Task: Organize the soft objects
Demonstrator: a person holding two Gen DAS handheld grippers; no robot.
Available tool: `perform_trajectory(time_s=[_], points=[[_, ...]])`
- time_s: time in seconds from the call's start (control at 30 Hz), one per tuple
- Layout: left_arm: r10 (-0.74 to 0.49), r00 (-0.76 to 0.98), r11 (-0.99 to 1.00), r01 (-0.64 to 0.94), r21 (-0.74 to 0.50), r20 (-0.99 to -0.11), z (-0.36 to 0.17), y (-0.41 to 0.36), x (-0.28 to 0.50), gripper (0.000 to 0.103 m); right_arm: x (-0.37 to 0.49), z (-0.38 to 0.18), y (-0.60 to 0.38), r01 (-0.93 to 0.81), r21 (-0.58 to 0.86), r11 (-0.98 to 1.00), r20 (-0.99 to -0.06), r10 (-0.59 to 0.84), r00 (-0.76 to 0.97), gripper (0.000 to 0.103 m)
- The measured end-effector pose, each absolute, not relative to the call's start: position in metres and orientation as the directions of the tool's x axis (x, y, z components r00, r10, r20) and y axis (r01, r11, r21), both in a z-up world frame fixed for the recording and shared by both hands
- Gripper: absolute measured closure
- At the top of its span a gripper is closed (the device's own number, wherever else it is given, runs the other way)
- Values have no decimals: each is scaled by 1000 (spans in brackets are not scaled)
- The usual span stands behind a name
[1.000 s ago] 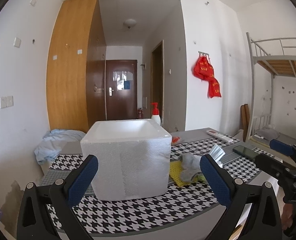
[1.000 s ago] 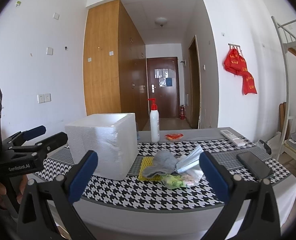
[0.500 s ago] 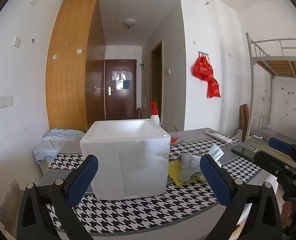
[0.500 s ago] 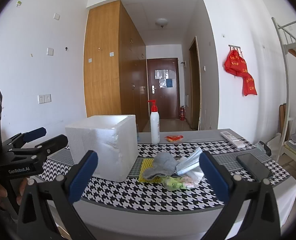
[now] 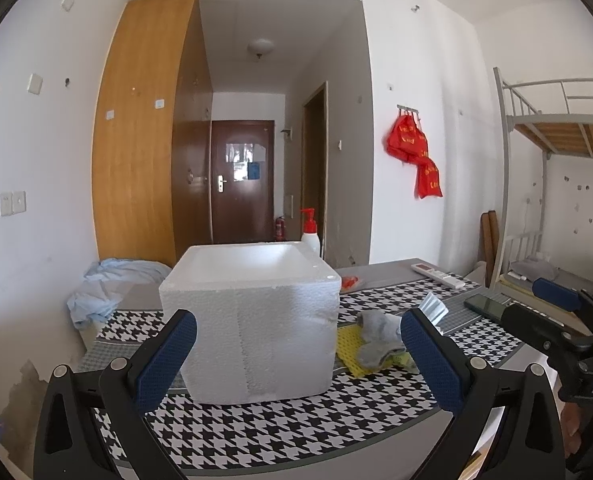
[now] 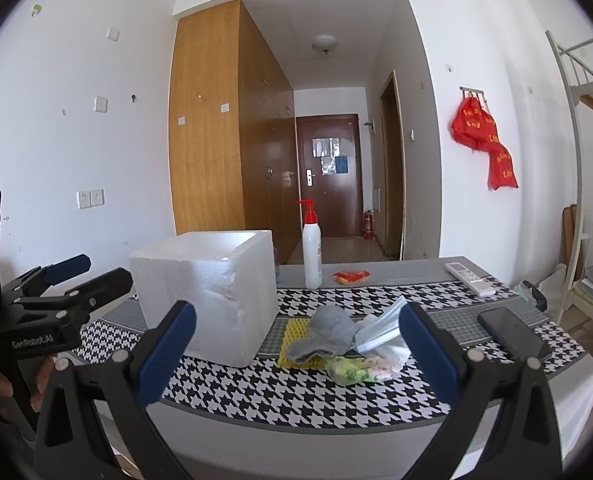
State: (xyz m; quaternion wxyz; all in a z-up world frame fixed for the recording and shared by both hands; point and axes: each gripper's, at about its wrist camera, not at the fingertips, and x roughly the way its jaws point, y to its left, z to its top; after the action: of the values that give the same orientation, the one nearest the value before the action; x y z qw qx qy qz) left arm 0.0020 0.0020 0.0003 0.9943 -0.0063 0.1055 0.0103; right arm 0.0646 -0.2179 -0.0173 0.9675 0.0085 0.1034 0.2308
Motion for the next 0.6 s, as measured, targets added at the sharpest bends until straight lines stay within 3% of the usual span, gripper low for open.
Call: perform_trajectory(time_s=[0.6], points=[[-28,964,999,23,-23,-264,-8,-8,30,1,86,-25,-231,-389,39,920,-232,387,892,0]])
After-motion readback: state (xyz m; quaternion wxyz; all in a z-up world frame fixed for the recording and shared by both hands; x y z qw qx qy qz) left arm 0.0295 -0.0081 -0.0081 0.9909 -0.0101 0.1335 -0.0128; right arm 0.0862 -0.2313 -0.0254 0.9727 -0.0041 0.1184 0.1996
